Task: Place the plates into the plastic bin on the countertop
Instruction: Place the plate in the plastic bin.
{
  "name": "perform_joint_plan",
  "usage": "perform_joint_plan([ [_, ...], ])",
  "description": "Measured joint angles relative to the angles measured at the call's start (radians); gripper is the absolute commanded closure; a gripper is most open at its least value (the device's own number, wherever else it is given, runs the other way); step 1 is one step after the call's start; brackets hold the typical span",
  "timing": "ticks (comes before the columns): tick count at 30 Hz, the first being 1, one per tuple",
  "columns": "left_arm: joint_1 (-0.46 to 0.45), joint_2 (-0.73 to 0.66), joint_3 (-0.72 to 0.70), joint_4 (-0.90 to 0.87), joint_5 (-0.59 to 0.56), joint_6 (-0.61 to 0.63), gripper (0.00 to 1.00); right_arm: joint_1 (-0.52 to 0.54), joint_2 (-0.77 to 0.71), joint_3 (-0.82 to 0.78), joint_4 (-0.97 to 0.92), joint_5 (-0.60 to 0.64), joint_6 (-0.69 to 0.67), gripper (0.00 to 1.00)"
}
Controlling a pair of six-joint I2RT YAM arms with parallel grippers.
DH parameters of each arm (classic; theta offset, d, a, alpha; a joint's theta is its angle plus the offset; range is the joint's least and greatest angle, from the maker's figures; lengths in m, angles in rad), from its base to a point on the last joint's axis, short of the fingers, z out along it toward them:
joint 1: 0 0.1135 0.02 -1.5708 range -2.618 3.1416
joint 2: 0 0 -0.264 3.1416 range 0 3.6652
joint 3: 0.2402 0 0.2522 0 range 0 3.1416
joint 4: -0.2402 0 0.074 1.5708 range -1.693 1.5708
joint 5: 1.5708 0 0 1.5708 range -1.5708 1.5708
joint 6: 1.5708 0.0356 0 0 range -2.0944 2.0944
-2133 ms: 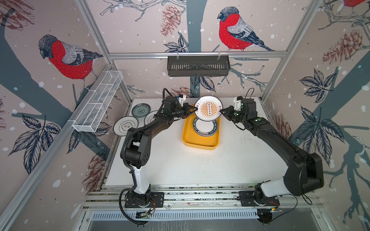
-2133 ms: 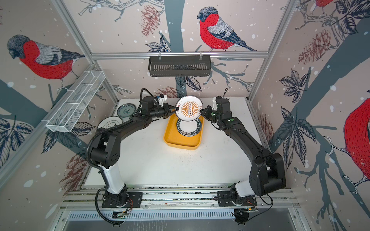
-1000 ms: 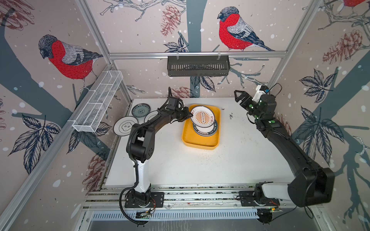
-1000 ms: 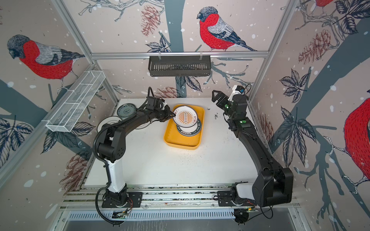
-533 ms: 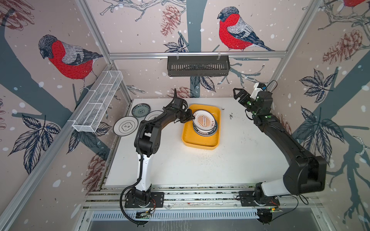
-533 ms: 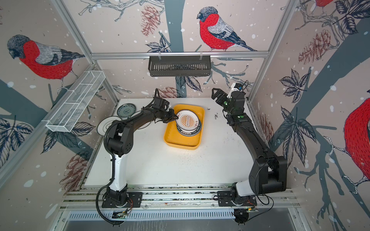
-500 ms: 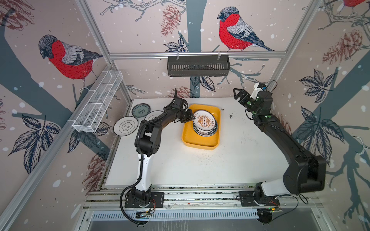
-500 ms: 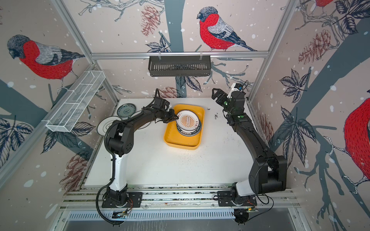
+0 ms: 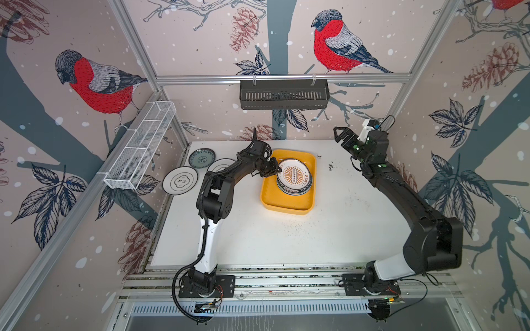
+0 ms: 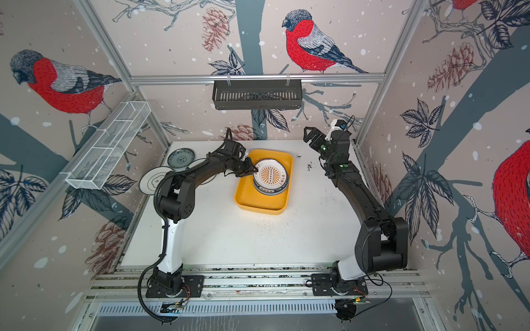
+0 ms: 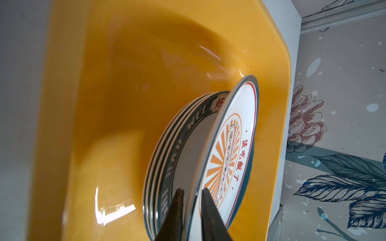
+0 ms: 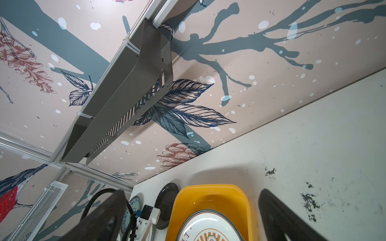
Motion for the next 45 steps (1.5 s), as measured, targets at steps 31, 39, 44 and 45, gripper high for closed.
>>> perform_joint_plan([
  [31, -0.06, 0.058, 0.208, -0.292, -0.114, 0.13, 0.29, 0.002, -0.015, -0.067, 0.011, -0.003, 0.035, 0.0],
  [39, -0.065, 0.05, 0.26, -0.352, -0.195, 0.156, 0.27, 0.002, -0.007, -0.063, 0.016, -0.003, 0.05, 0.0],
  [44, -0.062, -0.008, 0.257, -0.359, -0.248, 0.167, 0.26, 0.01, 0.007, -0.046, 0.017, -0.003, 0.05, 0.0],
  [45, -0.057, -0.031, 0.245, -0.346, -0.251, 0.166, 0.26, 0.014, 0.012, -0.037, 0.016, -0.003, 0.049, 0.0],
])
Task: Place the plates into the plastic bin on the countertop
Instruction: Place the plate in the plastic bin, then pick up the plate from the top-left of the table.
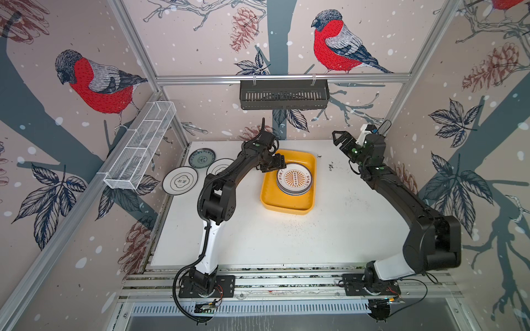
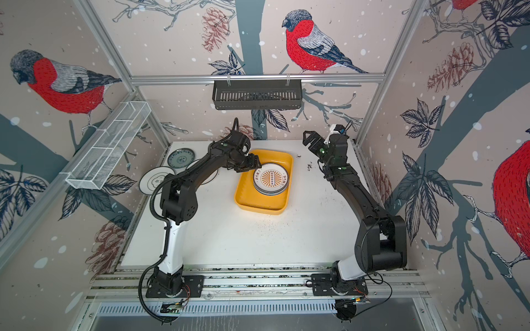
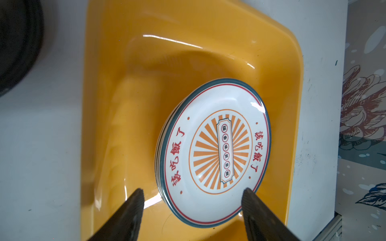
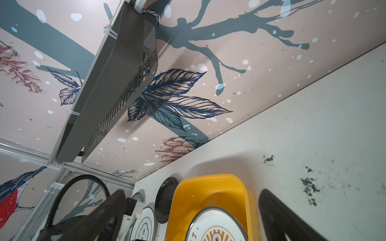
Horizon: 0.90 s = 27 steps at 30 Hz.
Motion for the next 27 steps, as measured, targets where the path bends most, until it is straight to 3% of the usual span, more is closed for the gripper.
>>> perform_joint_plan([
  [7, 0.067, -0.243, -0.259, 0.188, -0.007, -0.058, 0.25, 0.032, 0.059, 0.087, 0.002, -0.026, -0.008, 0.0],
  [16, 0.181, -0.642, -0.802, 0.465, -0.134, -0.21, 0.16, 0.142, 0.158, 0.215, 0.01, -0.13, -0.045, 0.0],
  [23, 0.251, -0.902, -1.195, 0.689, -0.206, -0.43, 0.06, 0.224, 0.255, 0.279, 0.105, -0.252, -0.019, 0.0],
  [27, 0.299, -0.974, -1.304, 0.766, -0.24, -0.53, 0.05, 0.277, 0.329, 0.326, 0.142, -0.33, 0.008, 0.0],
])
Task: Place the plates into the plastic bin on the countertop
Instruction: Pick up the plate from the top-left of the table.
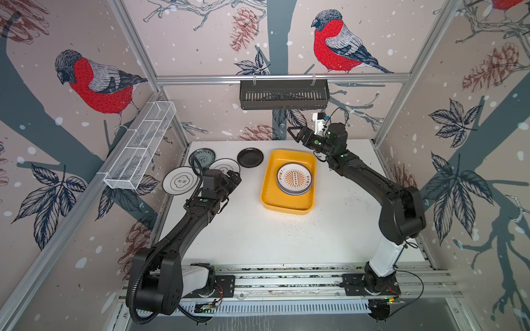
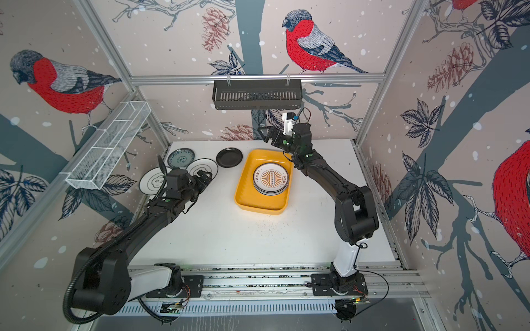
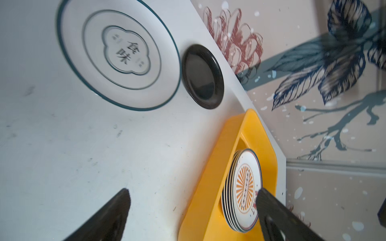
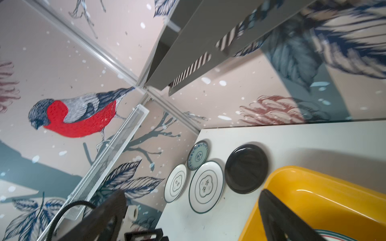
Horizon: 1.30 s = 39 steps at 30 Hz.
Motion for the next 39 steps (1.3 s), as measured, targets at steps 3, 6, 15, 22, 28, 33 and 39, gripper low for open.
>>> perform_joint_plan([
  [3, 0.036, -0.027, -0.057, 0.028, 0.003, -0.05, 0.04, 0.029, 0.044, 0.06, 0.007, -0.06, 0.002, 0.0],
  [6, 0.08, -0.039, -0.101, 0.051, 0.006, -0.078, 0.04, 0.051, 0.087, 0.13, -0.002, -0.116, -0.014, 0.0],
  [15, 0.19, 0.017, -0.157, 0.145, 0.049, -0.105, 0.04, 0.164, 0.183, 0.401, -0.29, -0.189, -0.275, 0.0],
  [22, 0.269, 0.208, -0.155, 0.304, 0.187, -0.12, 0.1, 0.191, 0.207, 0.483, -0.465, -0.169, -0.42, 0.0],
  [28, 0.305, 0.366, -0.116, 0.444, 0.27, -0.152, 0.15, 0.197, 0.21, 0.515, -0.525, -0.132, -0.488, 0.0],
  [33, 0.31, 0.496, -0.027, 0.508, 0.316, -0.153, 0.21, 0.197, 0.212, 0.538, -0.553, -0.079, -0.531, 0.0],
  [39, 0.313, 0.628, 0.024, 0.609, 0.345, -0.196, 0.32, 0.187, 0.213, 0.541, -0.579, -0.012, -0.544, 0.01],
])
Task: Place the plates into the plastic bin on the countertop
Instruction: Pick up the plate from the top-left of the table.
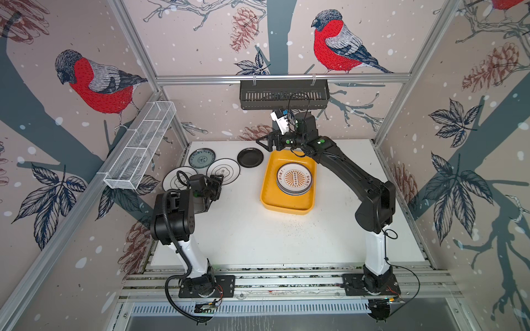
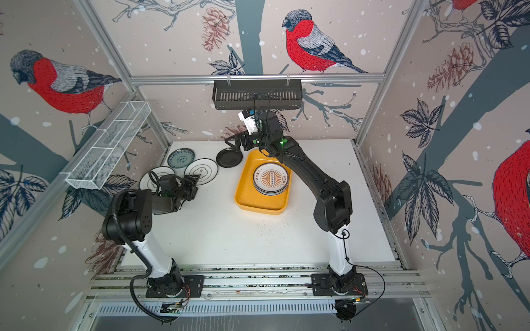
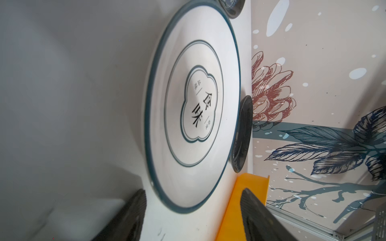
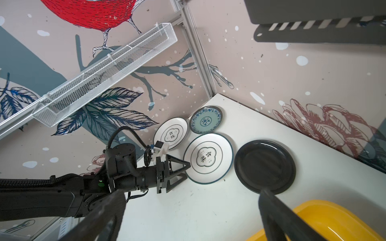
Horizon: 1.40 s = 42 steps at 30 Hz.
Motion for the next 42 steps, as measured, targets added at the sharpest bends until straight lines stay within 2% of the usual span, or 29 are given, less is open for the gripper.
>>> perform_joint_plan([
  [3, 0.0, 0.034, 0.007, 0.052, -0.002, -0.033, 0.37, -0.006, 0.0, 0.001, -0.008, 0.028, -0.01, 0.0],
  [13, 0.0, 0.062, -0.013, 0.073, -0.053, -0.091, 0.83, -0.018, -0.001, -0.017, -0.003, 0.094, -0.005, 0.0],
  [18, 0.0, 0.055, -0.035, 0.09, -0.061, -0.124, 1.0, -0.022, -0.02, -0.064, 0.016, 0.116, 0.016, 0.0],
  [29, 0.0, -0.003, -0.107, 0.119, -0.063, -0.185, 1.0, -0.033, -0.102, -0.184, 0.11, 0.143, 0.067, 0.0],
  [36, 0.001, -0.15, -0.145, 0.106, -0.062, -0.188, 1.0, -0.038, -0.211, -0.343, 0.182, 0.206, 0.12, 0.0],
  [42, 0.002, -0.311, -0.157, 0.021, -0.05, -0.176, 1.0, -0.056, -0.352, -0.523, 0.248, 0.324, 0.156, 0.0],
])
